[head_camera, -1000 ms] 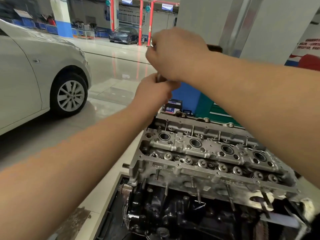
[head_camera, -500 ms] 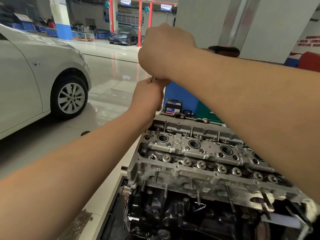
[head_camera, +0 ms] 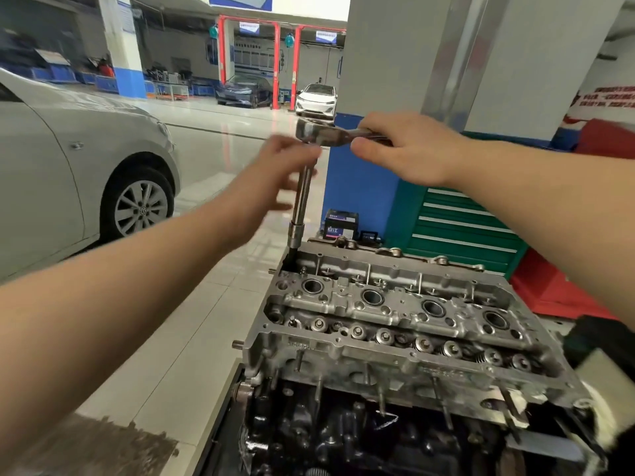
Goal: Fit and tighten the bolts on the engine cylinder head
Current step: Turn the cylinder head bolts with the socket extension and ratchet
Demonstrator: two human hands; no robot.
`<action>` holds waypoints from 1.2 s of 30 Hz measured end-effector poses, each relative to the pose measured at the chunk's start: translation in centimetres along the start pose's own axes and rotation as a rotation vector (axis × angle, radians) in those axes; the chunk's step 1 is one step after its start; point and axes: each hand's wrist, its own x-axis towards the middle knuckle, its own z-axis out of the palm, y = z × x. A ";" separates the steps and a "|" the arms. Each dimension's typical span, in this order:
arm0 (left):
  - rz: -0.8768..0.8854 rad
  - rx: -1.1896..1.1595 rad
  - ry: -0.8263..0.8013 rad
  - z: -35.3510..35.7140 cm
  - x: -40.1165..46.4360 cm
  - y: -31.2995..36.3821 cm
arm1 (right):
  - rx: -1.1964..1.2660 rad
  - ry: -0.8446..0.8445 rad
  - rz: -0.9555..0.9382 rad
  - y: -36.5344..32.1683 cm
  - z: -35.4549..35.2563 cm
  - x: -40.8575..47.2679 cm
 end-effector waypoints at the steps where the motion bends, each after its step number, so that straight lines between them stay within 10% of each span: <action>1: 0.066 0.002 0.087 -0.4 0.4 1.4 | -0.014 0.026 0.004 -0.1 0.2 -0.1; 4: 0.277 0.199 0.221 -0.1 2.3 6.4 | -0.089 0.098 0.029 -0.8 0.4 0.1; 10: 0.292 1.349 0.096 4.6 5.3 9.0 | -0.195 0.092 0.075 -1.8 -0.4 0.1; 14: 0.333 1.350 0.309 4.4 6.2 7.2 | -0.233 0.103 0.098 -2.2 0.0 0.4; 36: 0.447 0.896 -0.046 1.7 4.5 7.4 | -0.399 0.112 0.341 -6.9 -1.2 -2.1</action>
